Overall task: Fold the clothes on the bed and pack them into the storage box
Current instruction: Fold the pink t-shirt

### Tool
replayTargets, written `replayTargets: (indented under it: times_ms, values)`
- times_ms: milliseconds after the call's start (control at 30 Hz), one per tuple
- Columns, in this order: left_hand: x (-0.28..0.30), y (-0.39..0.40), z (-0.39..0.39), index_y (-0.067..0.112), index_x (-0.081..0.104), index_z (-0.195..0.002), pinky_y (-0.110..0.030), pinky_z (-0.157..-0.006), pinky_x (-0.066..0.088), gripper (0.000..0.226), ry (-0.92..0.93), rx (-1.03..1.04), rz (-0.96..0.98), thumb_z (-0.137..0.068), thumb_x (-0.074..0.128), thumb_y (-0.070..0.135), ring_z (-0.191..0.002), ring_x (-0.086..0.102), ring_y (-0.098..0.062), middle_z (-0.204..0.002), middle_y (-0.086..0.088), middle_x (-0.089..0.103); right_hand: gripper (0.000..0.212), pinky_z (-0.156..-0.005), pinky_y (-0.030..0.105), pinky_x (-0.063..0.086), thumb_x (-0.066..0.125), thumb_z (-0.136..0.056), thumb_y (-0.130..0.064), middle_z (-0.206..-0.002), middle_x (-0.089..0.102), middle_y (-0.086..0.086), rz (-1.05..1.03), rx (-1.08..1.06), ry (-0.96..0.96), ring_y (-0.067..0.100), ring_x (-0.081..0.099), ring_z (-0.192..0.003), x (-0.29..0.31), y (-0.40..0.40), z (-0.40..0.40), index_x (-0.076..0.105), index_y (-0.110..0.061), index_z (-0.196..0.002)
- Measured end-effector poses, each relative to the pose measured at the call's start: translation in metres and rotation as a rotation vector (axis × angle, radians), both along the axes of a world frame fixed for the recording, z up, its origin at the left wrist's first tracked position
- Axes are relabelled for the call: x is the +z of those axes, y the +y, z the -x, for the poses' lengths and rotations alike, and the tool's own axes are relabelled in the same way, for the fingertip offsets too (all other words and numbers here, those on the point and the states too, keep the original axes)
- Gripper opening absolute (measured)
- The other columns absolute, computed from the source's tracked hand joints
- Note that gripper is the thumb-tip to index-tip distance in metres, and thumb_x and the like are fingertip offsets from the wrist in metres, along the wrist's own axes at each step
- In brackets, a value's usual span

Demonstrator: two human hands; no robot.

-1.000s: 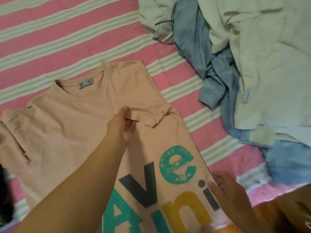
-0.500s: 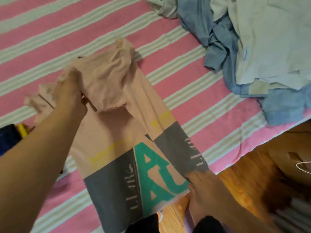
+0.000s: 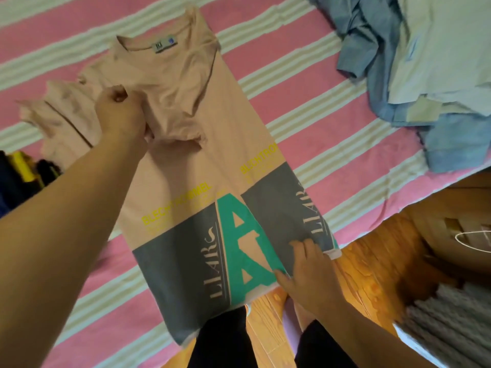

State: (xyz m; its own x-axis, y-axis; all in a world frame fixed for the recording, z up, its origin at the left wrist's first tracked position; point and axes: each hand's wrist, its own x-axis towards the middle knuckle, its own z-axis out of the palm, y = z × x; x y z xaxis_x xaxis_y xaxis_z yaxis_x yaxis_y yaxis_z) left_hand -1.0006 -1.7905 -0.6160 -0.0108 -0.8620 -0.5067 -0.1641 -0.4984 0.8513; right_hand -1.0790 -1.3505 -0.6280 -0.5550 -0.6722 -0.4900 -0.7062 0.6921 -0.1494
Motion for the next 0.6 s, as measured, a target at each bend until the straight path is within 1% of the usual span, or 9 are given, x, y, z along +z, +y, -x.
replayTargets:
  times_ms: [67,133,200,267,333,400,433,500,600]
  values:
    - [0.01,-0.001,0.001,0.029,0.05,-0.075,-0.038,-0.054,0.047,0.015,0.0,-0.026,0.1,-0.085,0.055,0.018,-0.072,0.053,-0.022,-0.083,-0.005,0.055,0.06,-0.068,0.027,0.055,0.077,-0.072,-0.057,-0.099,0.058,-0.004,0.002,0.04,0.019,0.015,0.059,-0.087,-0.002,-0.007,-0.011,0.049,-0.024,-0.114]
    - [0.014,0.002,0.0,0.028,0.047,-0.081,-0.037,-0.053,0.046,0.012,0.019,-0.062,0.125,-0.086,0.049,0.018,-0.072,0.053,-0.024,-0.088,-0.007,0.056,0.055,-0.067,0.029,0.055,0.083,-0.069,-0.044,-0.095,0.057,-0.001,-0.007,0.033,0.039,0.017,0.058,-0.084,-0.007,-0.014,-0.019,0.051,-0.021,-0.108]
    - [0.015,0.006,-0.001,0.026,0.045,-0.086,-0.035,-0.052,0.048,0.016,0.032,-0.09,0.029,-0.084,0.045,0.01,-0.071,0.057,-0.024,-0.089,-0.007,0.057,0.05,-0.068,0.031,0.054,0.087,-0.067,-0.027,-0.094,0.058,0.002,-0.024,-0.008,0.015,0.02,0.059,-0.085,-0.009,-0.021,-0.025,0.055,-0.018,-0.104]
    - [0.02,0.007,-0.001,0.022,0.044,-0.091,-0.036,-0.053,0.051,0.023,0.069,-0.079,-0.076,-0.081,0.043,0.0,-0.061,0.059,-0.025,-0.082,-0.006,0.057,0.047,-0.076,0.03,0.055,0.083,-0.077,-0.018,-0.105,0.058,0.001,-0.038,-0.11,-0.074,0.02,0.059,-0.099,-0.002,-0.026,-0.028,0.052,-0.019,-0.112]
    - [0.031,0.005,-0.002,0.021,0.045,-0.095,-0.038,-0.06,0.052,0.02,0.105,-0.066,-0.082,-0.088,0.046,0.003,-0.057,0.061,-0.022,-0.085,-0.004,0.059,0.046,-0.077,0.023,0.056,0.077,-0.085,-0.023,-0.114,0.053,-0.006,-0.043,-0.254,-0.143,0.017,0.054,-0.109,0.011,-0.028,-0.025,0.047,-0.023,-0.12]
    - [0.043,0.003,-0.004,0.021,0.047,-0.096,-0.036,-0.063,0.052,0.014,0.142,-0.075,-0.039,-0.091,0.047,0.007,-0.058,0.062,-0.018,-0.085,0.0,0.061,0.042,-0.071,0.02,0.057,0.076,-0.087,-0.028,-0.11,0.053,-0.011,0.007,-0.316,-0.146,0.013,0.054,-0.107,0.024,-0.025,-0.022,0.048,-0.026,-0.118]
    - [0.049,0.003,-0.008,0.02,0.047,-0.095,-0.034,-0.061,0.052,0.013,0.16,-0.081,-0.005,-0.092,0.046,0.007,-0.057,0.06,-0.018,-0.082,0.001,0.061,0.039,-0.069,0.018,0.056,0.074,-0.087,-0.028,-0.108,0.053,-0.012,0.031,-0.31,-0.146,0.011,0.054,-0.105,0.031,-0.023,-0.022,0.049,-0.026,-0.117]
    - [0.054,0.003,-0.015,0.018,0.048,-0.094,-0.03,-0.053,0.048,0.013,0.179,-0.062,0.06,-0.092,0.043,0.006,-0.055,0.055,-0.02,-0.077,0.0,0.06,0.036,-0.068,0.014,0.053,0.072,-0.088,-0.028,-0.108,0.055,-0.014,0.045,-0.24,-0.165,0.006,0.051,-0.102,0.038,-0.018,-0.024,0.051,-0.028,-0.117]
    - [0.039,0.001,-0.034,0.019,0.05,-0.098,-0.028,-0.049,0.043,0.015,0.153,0.02,0.003,-0.089,0.046,0.007,-0.054,0.052,-0.021,-0.074,0.0,0.059,0.033,-0.08,0.012,0.046,0.063,-0.094,-0.034,-0.114,0.055,-0.016,0.024,-0.044,-0.242,0.002,0.048,-0.105,0.035,-0.015,-0.028,0.051,-0.03,-0.124]
